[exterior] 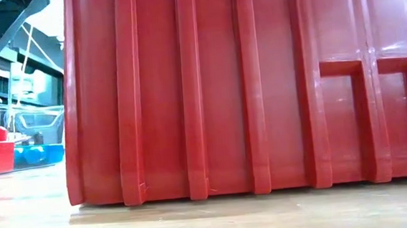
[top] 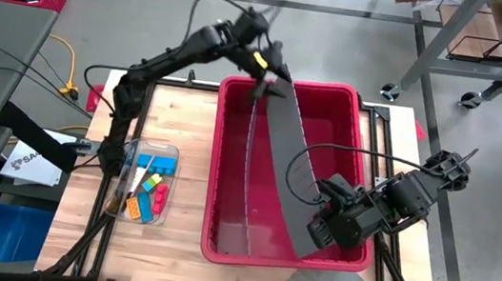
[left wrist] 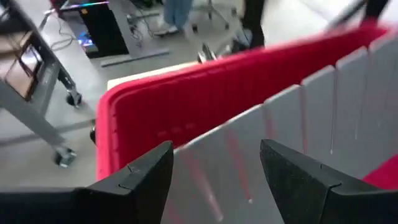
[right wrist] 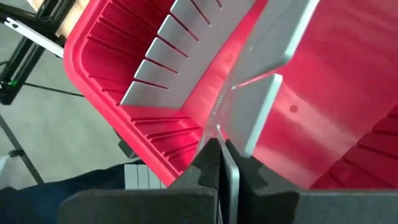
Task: Sort Items/Unsort Items
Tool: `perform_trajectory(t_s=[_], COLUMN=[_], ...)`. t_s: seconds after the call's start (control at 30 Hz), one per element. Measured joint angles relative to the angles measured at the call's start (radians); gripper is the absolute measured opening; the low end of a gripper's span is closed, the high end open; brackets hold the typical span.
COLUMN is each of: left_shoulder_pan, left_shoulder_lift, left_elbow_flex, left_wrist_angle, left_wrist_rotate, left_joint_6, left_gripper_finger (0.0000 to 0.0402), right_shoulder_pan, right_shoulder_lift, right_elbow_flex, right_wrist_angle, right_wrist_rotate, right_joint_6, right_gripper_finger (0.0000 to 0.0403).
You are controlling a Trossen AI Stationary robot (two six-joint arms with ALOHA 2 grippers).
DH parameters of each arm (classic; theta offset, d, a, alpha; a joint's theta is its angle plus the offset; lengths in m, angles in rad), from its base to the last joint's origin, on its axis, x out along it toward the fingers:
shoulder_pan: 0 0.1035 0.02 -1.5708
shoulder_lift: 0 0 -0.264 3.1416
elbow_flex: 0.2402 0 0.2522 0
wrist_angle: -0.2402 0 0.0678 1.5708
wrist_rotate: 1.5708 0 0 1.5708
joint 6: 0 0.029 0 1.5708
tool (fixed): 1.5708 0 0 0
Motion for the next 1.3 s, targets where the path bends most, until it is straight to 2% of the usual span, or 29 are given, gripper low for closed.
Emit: perform_trajectory(t_s=[0.3, 0.37, 0.57, 0.73, 1.17, 1.3], left_shoulder_pan=[-0.122, -0.138, -0.153, -0.161, -0.147, -0.144], left_shoulder_lift=[-0.007, -0.008, 0.005, 0.028, 0.074, 0.084], left_elbow_flex=[0.031, 0.032, 0.032, 0.031, 0.032, 0.033], left_wrist_angle=[-0.033, -0.024, -0.163, -0.161, -0.197, -0.213], left_wrist_rotate=[-0.367, -0.421, -0.451, -0.523, -0.520, -0.521], left_joint_6=[0.283, 0.335, 0.400, 0.442, 0.502, 0.545], left_gripper_finger=[0.0237, 0.0237, 0.0237, 0.0237, 0.0236, 0.0214], right_shoulder_pan=[0.000, -0.001, -0.033, -0.064, -0.089, -0.092], right_shoulder_lift=[0.000, 0.000, 0.000, 0.000, 0.002, 0.002], right_elbow_flex=[0.000, 0.000, 0.001, 0.001, 0.001, 0.001], right_wrist_angle=[-0.004, -0.004, -0.003, -0.005, -0.005, -0.004], right_wrist_rotate=[0.036, 0.041, 0.021, 0.014, 0.014, 0.014], right_joint_6=[-0.059, -0.084, -0.156, -0.213, -0.307, -0.316], right_gripper_finger=[0.0000, 0.0000, 0.0000, 0.0000, 0.0000, 0.0000])
